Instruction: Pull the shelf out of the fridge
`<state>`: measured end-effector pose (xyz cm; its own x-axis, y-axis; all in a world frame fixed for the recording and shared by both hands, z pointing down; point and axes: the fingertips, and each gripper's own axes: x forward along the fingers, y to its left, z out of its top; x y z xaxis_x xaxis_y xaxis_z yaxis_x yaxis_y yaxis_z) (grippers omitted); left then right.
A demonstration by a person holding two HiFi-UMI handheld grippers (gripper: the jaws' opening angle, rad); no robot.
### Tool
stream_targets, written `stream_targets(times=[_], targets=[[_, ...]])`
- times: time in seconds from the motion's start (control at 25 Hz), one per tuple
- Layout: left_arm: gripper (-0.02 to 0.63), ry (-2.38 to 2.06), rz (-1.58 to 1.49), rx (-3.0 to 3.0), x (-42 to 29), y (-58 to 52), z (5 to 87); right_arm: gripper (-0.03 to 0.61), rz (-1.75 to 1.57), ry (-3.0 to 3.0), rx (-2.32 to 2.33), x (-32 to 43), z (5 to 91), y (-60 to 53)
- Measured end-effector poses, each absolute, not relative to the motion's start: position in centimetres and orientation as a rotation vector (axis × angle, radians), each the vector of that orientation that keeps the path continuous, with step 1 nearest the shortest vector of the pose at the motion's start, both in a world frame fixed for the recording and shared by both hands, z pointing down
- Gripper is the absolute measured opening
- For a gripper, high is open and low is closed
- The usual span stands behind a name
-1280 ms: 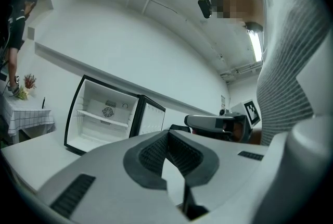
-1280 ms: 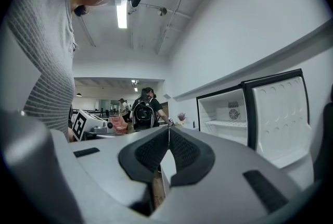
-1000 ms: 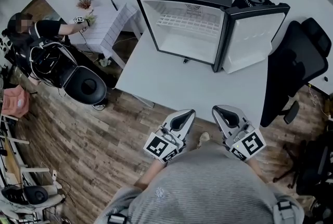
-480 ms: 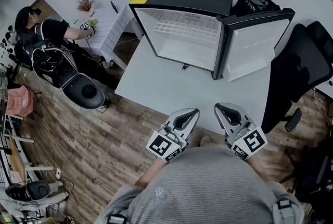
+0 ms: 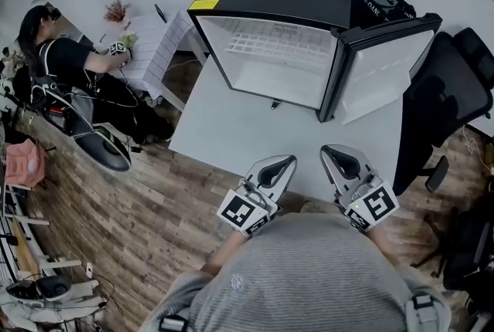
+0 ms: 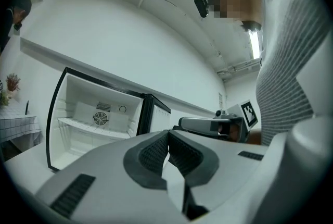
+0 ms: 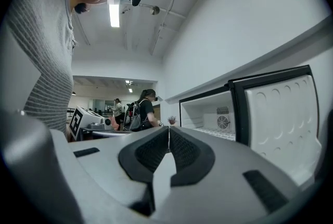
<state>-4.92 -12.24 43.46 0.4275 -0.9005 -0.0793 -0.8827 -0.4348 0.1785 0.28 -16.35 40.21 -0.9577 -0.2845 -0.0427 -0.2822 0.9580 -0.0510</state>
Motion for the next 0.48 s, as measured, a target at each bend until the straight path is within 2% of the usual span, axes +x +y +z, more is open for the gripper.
stream_targets(times=[0.48], targets=[[0.011,-1.373,-0.295,2.641,-13.4,-16.1,43.2,0.014,-0.092,2.989,-0.784,-6.4,40.9,-18.5]])
